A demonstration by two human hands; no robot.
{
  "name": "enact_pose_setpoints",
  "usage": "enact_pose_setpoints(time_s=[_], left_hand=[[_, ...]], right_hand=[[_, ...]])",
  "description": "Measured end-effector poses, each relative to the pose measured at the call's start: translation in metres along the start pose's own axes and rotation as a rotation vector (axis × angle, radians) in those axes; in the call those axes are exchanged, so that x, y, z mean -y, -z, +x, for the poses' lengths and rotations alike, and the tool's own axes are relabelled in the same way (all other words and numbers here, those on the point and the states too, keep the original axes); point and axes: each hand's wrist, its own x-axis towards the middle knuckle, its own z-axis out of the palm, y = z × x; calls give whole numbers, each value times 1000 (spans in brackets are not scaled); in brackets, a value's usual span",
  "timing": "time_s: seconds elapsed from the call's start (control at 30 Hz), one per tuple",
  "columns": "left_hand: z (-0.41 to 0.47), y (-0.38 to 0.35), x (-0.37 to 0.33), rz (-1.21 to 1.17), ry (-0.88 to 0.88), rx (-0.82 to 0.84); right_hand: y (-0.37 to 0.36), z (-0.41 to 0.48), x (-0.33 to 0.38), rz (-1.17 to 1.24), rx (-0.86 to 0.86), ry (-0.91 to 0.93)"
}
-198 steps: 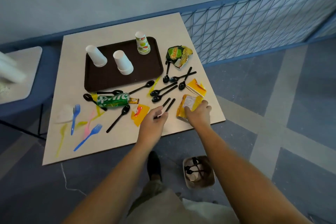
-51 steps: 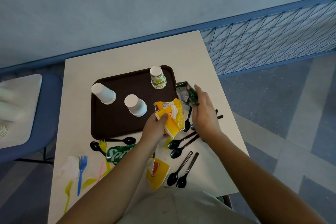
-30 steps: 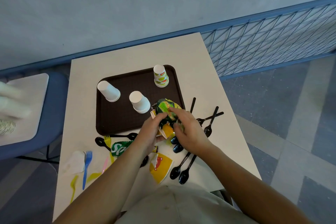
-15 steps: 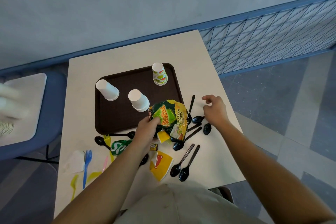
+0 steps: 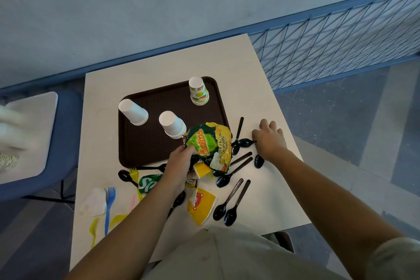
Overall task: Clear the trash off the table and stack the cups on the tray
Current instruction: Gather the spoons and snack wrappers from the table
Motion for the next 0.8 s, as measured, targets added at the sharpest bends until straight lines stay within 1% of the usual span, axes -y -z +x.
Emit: enact_pose_setpoints(time_s=[0.13,0.2,0.27,0.37,0.4,0.47,0.53,0.63,0.73,0.8], left_hand=[[3,2,0,-20,7,-2],[5,2,0,-43,15,4],[5,0,-2,-61,16,10],[7,-3,-3,-78,11,5],[7,-4,-4,-79,11,0],[7,-5,-4,-76,12,-4],[6,-5,-3,-66,13,2],[6,-6,-2,-61,12,11],[5,-6,-2,-70,11,10],[4,-6,-2,-69,8,10]], right_hand=[[16,6,-12,4,-94,81],[25,7,-20,45,-104,131],[31,5,-26,87,-60,182],[32,-3,-33,143,66,272],[30,-6,-35,159,79,285],[29,-11,-37,185,69,280],[26,-14,-39,156,87,255],[19,-17,-45,24,184,211],[8,-19,-51,-56,266,153],[1,-20,-53,-75,288,124]])
